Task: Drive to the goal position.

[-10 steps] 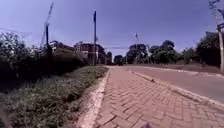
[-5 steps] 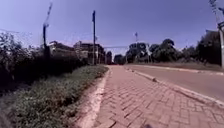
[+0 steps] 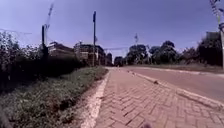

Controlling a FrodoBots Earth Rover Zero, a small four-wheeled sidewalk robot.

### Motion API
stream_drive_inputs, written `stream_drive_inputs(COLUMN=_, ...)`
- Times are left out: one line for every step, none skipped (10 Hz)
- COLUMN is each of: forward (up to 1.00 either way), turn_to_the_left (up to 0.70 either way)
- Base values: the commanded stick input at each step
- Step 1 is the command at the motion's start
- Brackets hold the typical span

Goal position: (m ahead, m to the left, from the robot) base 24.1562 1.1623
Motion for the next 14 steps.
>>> stream_drive_inputs(forward=0.30, turn_to_the_left=0.00)
stream_drive_inputs(forward=0.30, turn_to_the_left=0.00)
stream_drive_inputs(forward=0.30, turn_to_the_left=0.00)
stream_drive_inputs(forward=0.30, turn_to_the_left=0.00)
stream_drive_inputs(forward=0.30, turn_to_the_left=0.00)
stream_drive_inputs(forward=0.30, turn_to_the_left=0.00)
stream_drive_inputs(forward=0.30, turn_to_the_left=0.00)
stream_drive_inputs(forward=0.30, turn_to_the_left=0.00)
stream_drive_inputs(forward=0.30, turn_to_the_left=0.00)
stream_drive_inputs(forward=0.30, turn_to_the_left=0.00)
stream_drive_inputs(forward=0.30, turn_to_the_left=0.00)
stream_drive_inputs(forward=0.30, turn_to_the_left=0.00)
stream_drive_inputs(forward=0.30, turn_to_the_left=0.00)
stream_drive_inputs(forward=0.30, turn_to_the_left=0.00)
